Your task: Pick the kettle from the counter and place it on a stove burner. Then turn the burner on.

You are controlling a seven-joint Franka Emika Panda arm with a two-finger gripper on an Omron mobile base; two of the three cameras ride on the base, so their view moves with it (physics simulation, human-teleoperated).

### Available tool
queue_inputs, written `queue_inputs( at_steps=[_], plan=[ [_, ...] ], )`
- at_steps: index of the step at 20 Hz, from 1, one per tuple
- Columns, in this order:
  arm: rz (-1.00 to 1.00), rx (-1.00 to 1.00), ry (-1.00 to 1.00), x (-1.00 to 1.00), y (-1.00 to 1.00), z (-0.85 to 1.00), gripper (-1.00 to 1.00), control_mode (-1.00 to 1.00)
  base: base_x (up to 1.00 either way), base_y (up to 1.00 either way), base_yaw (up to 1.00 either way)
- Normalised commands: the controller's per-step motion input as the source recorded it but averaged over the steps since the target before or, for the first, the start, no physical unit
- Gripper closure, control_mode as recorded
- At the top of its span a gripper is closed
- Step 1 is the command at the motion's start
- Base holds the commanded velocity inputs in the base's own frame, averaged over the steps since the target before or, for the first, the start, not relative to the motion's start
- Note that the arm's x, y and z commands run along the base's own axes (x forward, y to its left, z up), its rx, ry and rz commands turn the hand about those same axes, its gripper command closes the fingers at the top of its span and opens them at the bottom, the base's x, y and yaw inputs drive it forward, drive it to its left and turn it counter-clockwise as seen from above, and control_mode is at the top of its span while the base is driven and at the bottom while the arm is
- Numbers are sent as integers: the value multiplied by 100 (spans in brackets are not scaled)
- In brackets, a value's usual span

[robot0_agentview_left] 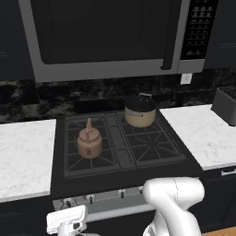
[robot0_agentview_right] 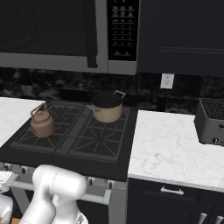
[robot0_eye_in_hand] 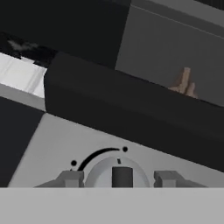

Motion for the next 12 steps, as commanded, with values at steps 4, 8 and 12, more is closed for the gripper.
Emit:
queue_inputs(
  at_steps=[4,8,12],
  plan=[
    [5,-42,8,0,19,1,100,-100,0,0,0],
    [3,-43,12,0,31,1,100,-100,0,0,0],
    [2,-43,10,0,41,1,100,-100,0,0,0]
  ],
)
